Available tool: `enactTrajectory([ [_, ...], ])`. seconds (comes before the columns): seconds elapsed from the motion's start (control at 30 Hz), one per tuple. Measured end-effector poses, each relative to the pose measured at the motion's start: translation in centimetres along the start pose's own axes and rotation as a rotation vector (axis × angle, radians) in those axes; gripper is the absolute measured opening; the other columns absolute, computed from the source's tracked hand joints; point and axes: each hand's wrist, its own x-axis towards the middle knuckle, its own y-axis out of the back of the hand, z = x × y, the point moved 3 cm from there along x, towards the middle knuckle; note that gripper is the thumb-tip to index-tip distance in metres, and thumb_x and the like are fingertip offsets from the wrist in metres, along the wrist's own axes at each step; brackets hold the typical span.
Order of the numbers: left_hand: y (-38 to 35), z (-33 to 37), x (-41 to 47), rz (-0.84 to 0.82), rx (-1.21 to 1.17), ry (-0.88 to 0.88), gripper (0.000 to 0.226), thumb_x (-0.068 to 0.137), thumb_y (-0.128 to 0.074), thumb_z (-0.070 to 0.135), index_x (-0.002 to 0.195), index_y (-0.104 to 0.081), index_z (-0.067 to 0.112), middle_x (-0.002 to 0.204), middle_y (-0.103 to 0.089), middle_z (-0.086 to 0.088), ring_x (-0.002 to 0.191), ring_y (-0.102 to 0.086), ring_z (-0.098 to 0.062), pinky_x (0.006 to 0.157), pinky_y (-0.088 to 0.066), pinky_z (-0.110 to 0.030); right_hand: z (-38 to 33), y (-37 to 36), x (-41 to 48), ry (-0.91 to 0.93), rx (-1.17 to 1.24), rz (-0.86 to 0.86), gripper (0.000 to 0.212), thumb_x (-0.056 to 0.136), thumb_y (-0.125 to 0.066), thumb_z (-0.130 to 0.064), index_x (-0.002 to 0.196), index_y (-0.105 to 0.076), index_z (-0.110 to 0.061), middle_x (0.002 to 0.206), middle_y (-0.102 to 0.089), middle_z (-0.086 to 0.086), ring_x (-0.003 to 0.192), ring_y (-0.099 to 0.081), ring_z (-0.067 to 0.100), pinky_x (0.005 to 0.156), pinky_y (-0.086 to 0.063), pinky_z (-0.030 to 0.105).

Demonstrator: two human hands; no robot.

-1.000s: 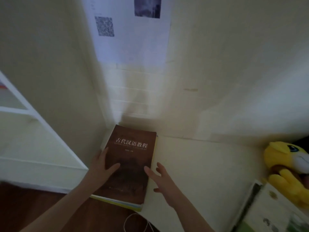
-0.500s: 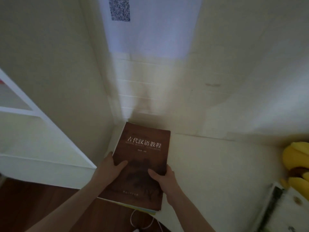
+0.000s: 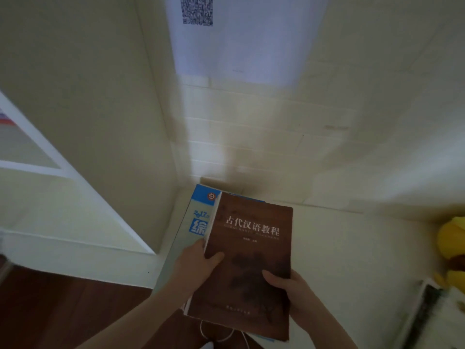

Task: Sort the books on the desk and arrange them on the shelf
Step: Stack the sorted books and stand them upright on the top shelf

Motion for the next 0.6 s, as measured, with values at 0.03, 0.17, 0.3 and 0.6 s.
enactTrajectory([
  [0.03,-0.5,0.1,0.2,-0.014,-0.039,0.027,0.053,0.082,-0.070,0.040,0.124,-0.055,0.011,0.121,-0.062,-0.008,0.111,-0.058,-0.024,0.097,-0.044,-0.032,-0.2,0.3,-0.5,-0.033,0.018,-0.053,0.048,0.074,-0.070,0.000,0.121,-0.062,0.001,0.112,-0.070,0.018,0.100,-0.069,0.035,0.076,-0.059,0.039],
  [0.17,-1.9,0.5,1.4,-0.111,-0.022,0.135,0.090,0.066,-0.077,0.057,0.133,-0.045,0.006,0.128,-0.050,-0.014,0.116,-0.053,-0.028,0.102,-0.043,-0.040,-0.4,1.8,-1.4,-0.063,0.047,-0.061,0.037,0.081,-0.067,-0.002,0.118,-0.064,-0.002,0.113,-0.071,0.016,0.101,-0.069,0.032,0.079,-0.057,0.037],
  [0.3,-2.9,0.9,2.3,-0.233,-0.177,0.173,0.126,0.020,-0.073,0.072,0.128,-0.049,0.011,0.124,-0.054,-0.008,0.111,-0.057,-0.025,0.095,-0.050,-0.042,-0.4,3.2,-1.7,-0.052,0.045,0.000,0.039,0.079,-0.070,-0.008,0.117,-0.065,0.000,0.113,-0.070,0.017,0.101,-0.069,0.032,0.080,-0.057,0.038],
  [0.6,-10.1,6.2,0.1,-0.426,-0.192,0.136,0.100,0.038,-0.080,0.067,0.117,-0.056,0.009,0.121,-0.057,-0.008,0.101,-0.063,-0.022,0.076,-0.059,-0.031,-1.8,11.7,-3.8,-0.110,0.013,0.167,0.045,0.074,-0.076,-0.006,0.116,-0.064,0.003,0.109,-0.070,0.022,0.096,-0.069,0.039,0.072,-0.060,0.040],
])
